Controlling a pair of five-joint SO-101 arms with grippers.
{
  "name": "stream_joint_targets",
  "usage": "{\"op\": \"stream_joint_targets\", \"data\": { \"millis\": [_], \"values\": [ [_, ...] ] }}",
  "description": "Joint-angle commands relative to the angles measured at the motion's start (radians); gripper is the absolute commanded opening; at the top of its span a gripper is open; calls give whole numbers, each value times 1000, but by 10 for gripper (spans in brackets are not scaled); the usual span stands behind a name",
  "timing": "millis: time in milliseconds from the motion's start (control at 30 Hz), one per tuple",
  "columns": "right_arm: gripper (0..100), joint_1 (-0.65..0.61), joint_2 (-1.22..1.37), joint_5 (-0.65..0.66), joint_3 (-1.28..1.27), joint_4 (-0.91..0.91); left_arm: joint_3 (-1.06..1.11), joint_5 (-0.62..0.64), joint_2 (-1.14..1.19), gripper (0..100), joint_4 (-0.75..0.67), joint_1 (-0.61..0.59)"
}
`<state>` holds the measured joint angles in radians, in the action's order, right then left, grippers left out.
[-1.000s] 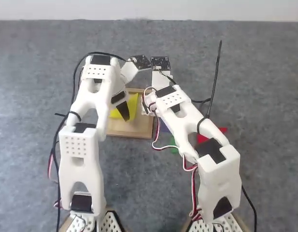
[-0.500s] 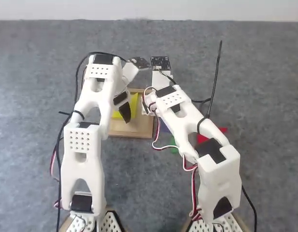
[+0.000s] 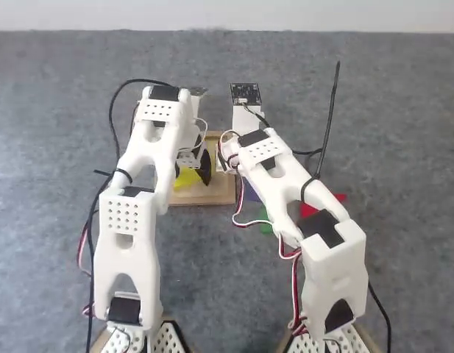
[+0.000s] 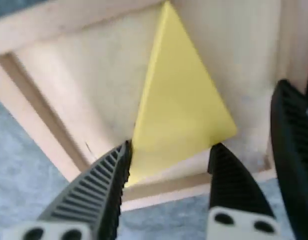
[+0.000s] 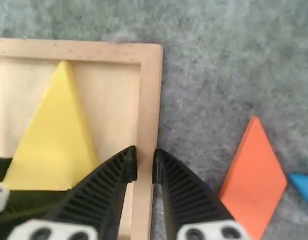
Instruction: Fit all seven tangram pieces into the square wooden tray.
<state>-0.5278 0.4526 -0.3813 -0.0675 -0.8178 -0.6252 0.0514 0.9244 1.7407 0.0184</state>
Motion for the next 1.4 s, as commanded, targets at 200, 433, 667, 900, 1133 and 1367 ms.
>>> {"op": "stream_joint_targets", "data": {
  "millis": [200,433,667,900,1133,1367],
  "values": [
    [21,7,-4,6,37,-33,67,229,-14,218,11,-6],
    [23,7,-4,8,37,-38,113,308,-52,221,11,-25],
    [24,4,-4,9,37,-36,148,216,-244,221,15,-63],
    [24,5,-4,9,37,-36,255,-17,-459,222,-46,-40],
    [24,5,-4,9,37,-36,246,-123,-319,222,-252,-31],
    [24,8,-4,9,37,-36,139,-311,-230,221,-272,34]
  ]
}}
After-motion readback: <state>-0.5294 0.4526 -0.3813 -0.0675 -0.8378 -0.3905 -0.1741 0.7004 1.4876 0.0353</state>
